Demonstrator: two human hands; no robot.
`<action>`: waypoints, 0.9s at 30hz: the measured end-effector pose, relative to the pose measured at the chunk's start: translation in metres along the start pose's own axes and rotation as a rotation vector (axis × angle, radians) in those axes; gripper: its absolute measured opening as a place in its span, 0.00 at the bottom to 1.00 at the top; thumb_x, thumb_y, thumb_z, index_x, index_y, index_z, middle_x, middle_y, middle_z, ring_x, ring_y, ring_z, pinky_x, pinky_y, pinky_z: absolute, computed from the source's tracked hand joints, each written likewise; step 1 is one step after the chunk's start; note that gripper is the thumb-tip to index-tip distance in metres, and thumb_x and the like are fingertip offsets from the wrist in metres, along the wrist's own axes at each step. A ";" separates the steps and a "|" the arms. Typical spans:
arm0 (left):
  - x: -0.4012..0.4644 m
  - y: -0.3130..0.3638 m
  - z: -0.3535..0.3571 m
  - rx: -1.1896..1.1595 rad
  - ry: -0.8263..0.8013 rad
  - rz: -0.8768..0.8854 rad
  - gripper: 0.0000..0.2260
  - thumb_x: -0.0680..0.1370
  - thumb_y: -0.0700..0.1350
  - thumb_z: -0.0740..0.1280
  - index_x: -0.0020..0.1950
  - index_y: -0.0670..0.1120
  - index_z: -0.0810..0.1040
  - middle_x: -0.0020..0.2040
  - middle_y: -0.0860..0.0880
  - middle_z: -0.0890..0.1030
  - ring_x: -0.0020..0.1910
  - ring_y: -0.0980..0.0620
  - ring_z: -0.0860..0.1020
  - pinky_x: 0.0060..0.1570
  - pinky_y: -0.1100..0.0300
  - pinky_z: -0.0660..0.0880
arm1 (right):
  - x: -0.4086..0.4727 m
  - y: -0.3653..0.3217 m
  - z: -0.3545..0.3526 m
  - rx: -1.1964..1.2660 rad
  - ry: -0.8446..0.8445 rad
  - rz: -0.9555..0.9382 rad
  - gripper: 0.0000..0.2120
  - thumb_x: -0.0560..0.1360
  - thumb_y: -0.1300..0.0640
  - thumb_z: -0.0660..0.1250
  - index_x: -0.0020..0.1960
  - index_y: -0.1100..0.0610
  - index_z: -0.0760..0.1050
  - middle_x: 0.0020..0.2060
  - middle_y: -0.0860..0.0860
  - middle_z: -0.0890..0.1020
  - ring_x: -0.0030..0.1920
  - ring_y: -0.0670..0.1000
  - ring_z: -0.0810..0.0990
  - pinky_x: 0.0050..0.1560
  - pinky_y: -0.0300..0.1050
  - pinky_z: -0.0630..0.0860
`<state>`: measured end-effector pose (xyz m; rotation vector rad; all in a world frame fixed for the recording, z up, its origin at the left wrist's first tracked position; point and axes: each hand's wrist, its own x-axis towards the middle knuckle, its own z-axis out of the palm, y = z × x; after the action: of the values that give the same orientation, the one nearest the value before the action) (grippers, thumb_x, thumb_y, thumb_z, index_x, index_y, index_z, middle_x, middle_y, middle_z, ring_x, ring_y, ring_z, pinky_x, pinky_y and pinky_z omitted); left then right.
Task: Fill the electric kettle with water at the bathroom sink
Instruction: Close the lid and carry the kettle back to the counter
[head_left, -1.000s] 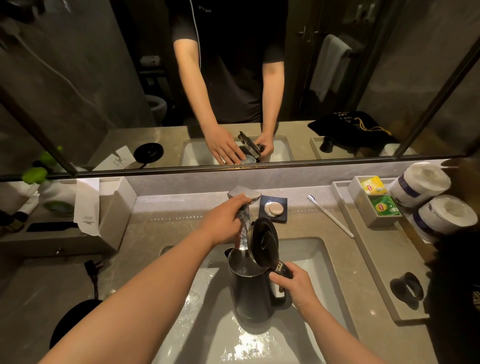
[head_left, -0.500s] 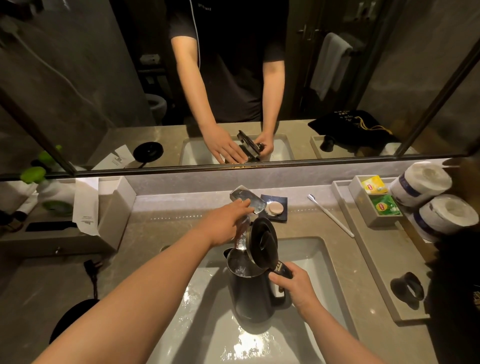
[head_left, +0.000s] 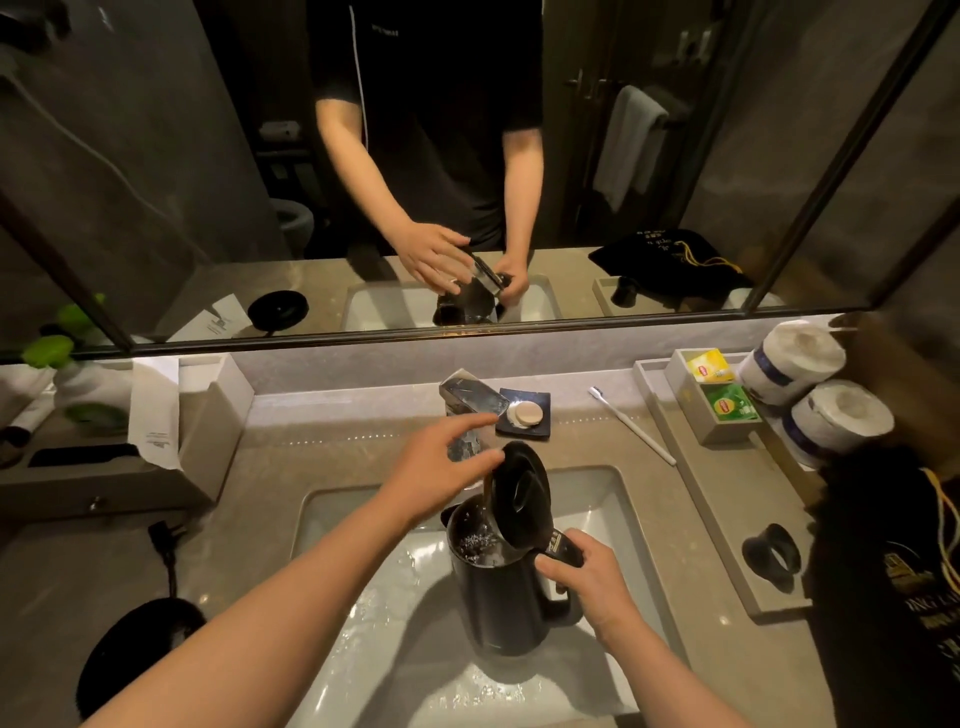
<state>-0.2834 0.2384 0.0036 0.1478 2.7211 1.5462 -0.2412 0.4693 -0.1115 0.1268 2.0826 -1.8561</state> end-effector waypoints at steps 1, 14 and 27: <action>-0.005 0.003 0.001 0.023 0.006 0.025 0.19 0.70 0.58 0.69 0.61 0.62 0.75 0.58 0.64 0.76 0.57 0.71 0.69 0.53 0.67 0.67 | -0.005 -0.002 -0.002 0.000 0.003 -0.005 0.06 0.64 0.53 0.77 0.34 0.47 0.80 0.29 0.43 0.79 0.32 0.42 0.78 0.36 0.40 0.76; -0.059 0.028 -0.010 0.173 0.132 0.061 0.11 0.75 0.45 0.68 0.56 0.55 0.81 0.54 0.59 0.80 0.54 0.61 0.75 0.56 0.62 0.70 | -0.068 -0.059 -0.013 0.046 0.117 -0.210 0.15 0.63 0.55 0.75 0.43 0.65 0.80 0.31 0.52 0.78 0.30 0.46 0.75 0.32 0.43 0.73; -0.111 0.039 -0.034 0.119 0.239 0.157 0.17 0.78 0.46 0.64 0.68 0.52 0.72 0.68 0.58 0.70 0.69 0.59 0.64 0.68 0.60 0.58 | -0.094 -0.120 0.016 0.181 0.136 -0.370 0.20 0.57 0.49 0.77 0.42 0.62 0.82 0.29 0.52 0.78 0.31 0.52 0.72 0.32 0.47 0.71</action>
<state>-0.1714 0.2193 0.0505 0.1943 3.0569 1.5292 -0.1855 0.4518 0.0305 -0.0992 2.1360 -2.3125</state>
